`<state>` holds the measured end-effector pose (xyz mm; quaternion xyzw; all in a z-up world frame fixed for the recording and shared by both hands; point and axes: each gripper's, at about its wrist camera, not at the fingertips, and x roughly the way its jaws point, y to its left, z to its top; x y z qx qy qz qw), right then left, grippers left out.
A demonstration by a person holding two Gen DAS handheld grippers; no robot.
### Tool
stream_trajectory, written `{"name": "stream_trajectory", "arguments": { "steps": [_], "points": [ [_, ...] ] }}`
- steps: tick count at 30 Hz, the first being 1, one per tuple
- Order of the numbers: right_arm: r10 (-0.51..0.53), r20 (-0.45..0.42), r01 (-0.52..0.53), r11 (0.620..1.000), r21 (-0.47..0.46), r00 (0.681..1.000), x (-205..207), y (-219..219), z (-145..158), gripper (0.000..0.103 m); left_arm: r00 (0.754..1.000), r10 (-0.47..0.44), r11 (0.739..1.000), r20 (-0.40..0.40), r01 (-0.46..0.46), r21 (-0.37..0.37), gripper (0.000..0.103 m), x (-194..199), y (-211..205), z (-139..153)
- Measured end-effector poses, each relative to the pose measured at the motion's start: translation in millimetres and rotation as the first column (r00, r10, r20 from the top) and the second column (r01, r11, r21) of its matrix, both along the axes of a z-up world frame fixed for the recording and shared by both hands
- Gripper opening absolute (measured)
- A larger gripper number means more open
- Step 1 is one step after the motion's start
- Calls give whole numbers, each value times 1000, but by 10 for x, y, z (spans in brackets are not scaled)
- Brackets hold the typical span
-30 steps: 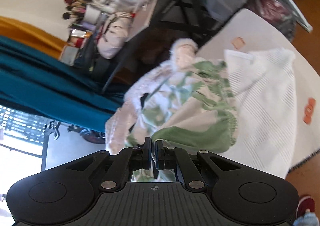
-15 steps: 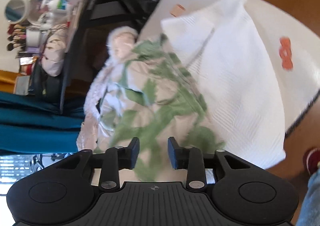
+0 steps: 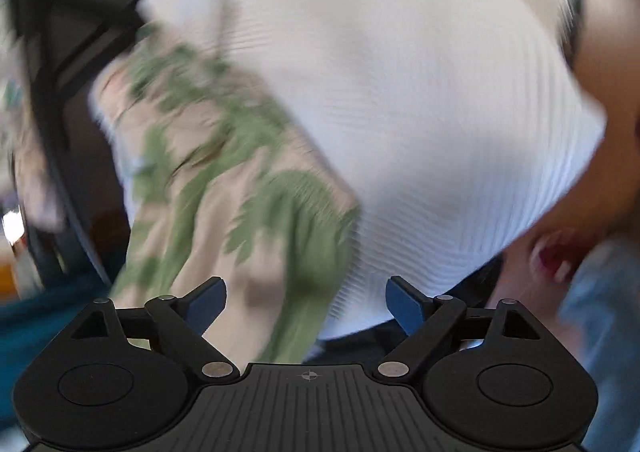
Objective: Fold clothes
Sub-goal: 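Raise the garment with both grippers and stretch it between them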
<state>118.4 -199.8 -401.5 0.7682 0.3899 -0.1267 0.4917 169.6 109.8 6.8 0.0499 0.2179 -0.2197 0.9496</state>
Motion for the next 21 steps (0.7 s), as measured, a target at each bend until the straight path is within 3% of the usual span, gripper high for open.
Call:
{"name": "stream_trajectory", "arguments": {
  "steps": [3,8,10,12,14,15,18,21],
  "points": [
    [-98,27,96,993,72,995,69,139,-196,85,1000,-23,999,19,23,24,1,-32,13,85],
    [-87,70,75,984,159,994,318,406,-293,85,999,-24,1000,34,23,9,1,-90,60,199],
    [-166,83,149,973,179,983,350,397,-284,85,999,-6,1000,43,7,-8,1,-121,114,252],
    [-254,111,230,954,190,961,368,334,-243,73,999,17,1000,50,-16,-24,1,-144,181,301],
    [-271,163,241,953,183,949,444,217,-101,26,997,54,998,52,-53,-21,1,-161,268,322],
    [-260,190,225,956,188,947,502,147,-2,16,996,74,997,50,-73,-21,1,-168,309,327],
    [-215,273,191,975,112,938,631,-179,529,12,990,133,990,39,-131,-51,1,-172,444,356],
    [-154,422,184,982,-32,893,715,-596,1346,11,982,186,977,40,-180,-114,1,-158,565,431]
  ]
}}
